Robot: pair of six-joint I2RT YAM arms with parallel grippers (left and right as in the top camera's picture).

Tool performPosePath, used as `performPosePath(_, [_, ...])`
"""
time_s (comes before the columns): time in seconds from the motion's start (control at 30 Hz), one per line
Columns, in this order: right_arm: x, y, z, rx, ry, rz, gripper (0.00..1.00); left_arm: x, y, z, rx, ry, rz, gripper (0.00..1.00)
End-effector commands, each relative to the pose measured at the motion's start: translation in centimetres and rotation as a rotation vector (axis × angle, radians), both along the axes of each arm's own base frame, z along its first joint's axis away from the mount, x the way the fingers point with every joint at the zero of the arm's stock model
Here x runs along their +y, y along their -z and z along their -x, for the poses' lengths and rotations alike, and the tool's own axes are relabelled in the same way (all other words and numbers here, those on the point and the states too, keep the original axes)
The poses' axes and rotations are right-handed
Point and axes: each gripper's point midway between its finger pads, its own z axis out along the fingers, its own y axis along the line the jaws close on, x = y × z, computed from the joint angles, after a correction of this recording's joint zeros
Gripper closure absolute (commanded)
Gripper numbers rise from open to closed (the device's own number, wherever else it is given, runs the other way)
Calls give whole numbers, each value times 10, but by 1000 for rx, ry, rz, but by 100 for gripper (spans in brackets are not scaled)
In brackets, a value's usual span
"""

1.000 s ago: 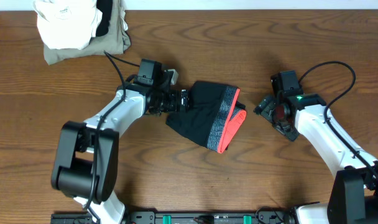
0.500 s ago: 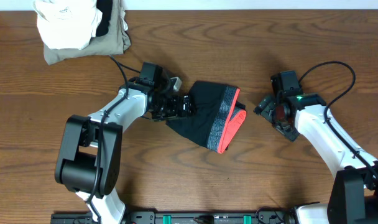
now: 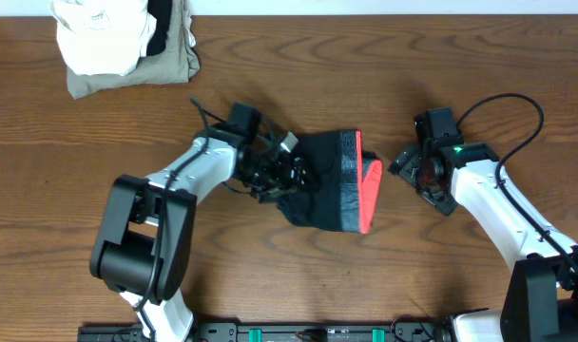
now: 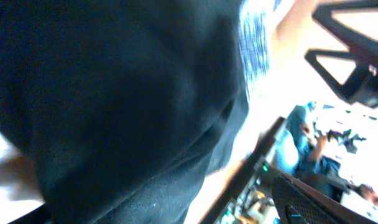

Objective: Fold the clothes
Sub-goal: 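Reach the left gripper to the bundle's left end and grasp it, then lift the black bundle with the left gripper toward the top-left stack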

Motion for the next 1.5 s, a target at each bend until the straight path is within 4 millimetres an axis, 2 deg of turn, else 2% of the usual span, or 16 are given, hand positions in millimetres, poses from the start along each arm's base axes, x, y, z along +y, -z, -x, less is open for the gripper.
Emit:
performPosePath(0.0, [-4, 5, 3, 15, 12, 19, 1, -17, -6, 13, 37, 46, 52, 15])
performPosePath(0.1, [-4, 5, 3, 15, 12, 19, 1, -14, 4, 7, 2, 32, -19, 14])
performPosePath(0.2, [-4, 5, 3, 15, 12, 19, 1, 9, 27, -10, 9, -89, -204, 12])
performPosePath(0.23, [-4, 5, 3, 16, 12, 19, 1, 16, 32, -14, 10, -120, -243, 7])
performPosePath(0.27, [-4, 5, 3, 16, 12, 19, 1, 23, 35, -19, 8, -145, -274, 6])
performPosePath(0.43, [-4, 5, 3, 16, 12, 19, 1, 50, 43, -34, 36, -261, -353, 4])
performPosePath(0.53, [-4, 5, 3, 15, 12, 19, 1, 59, 43, -42, 28, -292, -350, 2])
performPosePath(0.63, [-4, 4, 2, 9, 12, 18, 1, 57, 42, -44, 15, -291, -343, 2])
performPosePath(1.17, [-4, 4, 2, 9, 12, 17, 1, 17, 39, -41, -37, -249, -306, 2])
performPosePath(1.47, [-4, 4, 2, 10, 12, 18, 1, 4, 58, -38, 2, -220, -273, 2])
